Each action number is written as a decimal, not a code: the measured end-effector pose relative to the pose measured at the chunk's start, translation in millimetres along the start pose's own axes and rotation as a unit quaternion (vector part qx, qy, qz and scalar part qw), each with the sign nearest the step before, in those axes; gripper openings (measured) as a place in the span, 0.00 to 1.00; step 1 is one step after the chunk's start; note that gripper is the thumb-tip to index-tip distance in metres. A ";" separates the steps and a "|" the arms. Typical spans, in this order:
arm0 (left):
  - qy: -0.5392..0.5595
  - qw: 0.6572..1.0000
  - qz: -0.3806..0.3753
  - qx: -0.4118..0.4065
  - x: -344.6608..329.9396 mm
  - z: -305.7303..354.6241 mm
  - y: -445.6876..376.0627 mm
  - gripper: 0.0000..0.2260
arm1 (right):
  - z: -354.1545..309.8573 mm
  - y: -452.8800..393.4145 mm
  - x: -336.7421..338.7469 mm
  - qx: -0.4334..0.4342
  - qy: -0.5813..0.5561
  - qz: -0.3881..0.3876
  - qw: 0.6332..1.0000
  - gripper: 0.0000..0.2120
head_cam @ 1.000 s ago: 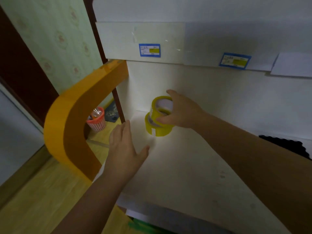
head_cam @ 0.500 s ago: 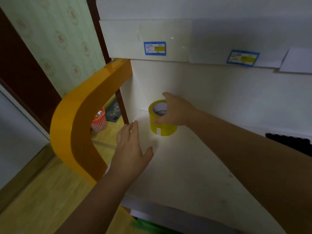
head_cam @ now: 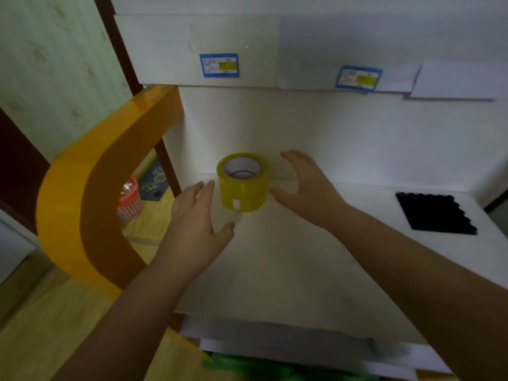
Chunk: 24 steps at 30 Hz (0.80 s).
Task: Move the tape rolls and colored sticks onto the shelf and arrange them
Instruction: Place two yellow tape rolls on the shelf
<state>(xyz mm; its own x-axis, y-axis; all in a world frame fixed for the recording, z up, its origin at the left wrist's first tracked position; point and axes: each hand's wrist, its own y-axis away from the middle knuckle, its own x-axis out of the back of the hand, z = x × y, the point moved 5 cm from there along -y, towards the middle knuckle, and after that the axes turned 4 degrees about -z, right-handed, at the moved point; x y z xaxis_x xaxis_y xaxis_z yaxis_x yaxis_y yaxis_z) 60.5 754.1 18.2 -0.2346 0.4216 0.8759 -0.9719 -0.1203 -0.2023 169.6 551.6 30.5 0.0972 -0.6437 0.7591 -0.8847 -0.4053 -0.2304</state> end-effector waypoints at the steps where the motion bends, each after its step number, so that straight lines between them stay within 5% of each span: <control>1: -0.005 1.000 0.004 -0.018 0.4 5.7 -1.7 0.37 | 8.1 17.1 11.7 -0.012 0.015 0.032 0.999 0.34; 7: -0.018 0.993 0.029 -0.113 -4.1 61.4 -0.6 0.35 | 51.5 104.4 65.2 -0.103 0.097 0.067 0.988 0.30; 16: -0.022 0.986 0.002 -0.168 -46.3 183.0 45.5 0.33 | 79.3 231.9 155.3 -0.130 0.137 0.143 0.972 0.30; 24: 0.005 0.978 -0.069 -0.196 -94.1 322.4 129.3 0.35 | 101.0 372.7 219.5 -0.124 0.148 0.103 0.976 0.31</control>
<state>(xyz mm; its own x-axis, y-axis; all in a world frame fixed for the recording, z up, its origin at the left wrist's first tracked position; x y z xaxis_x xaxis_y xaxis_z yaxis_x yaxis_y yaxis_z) -36.6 409.1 50.9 -0.0984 0.4194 0.9025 -0.9272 0.2907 -0.2362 -92.8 193.7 49.7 -0.1973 -0.4638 0.8637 -0.9582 -0.0952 -0.2700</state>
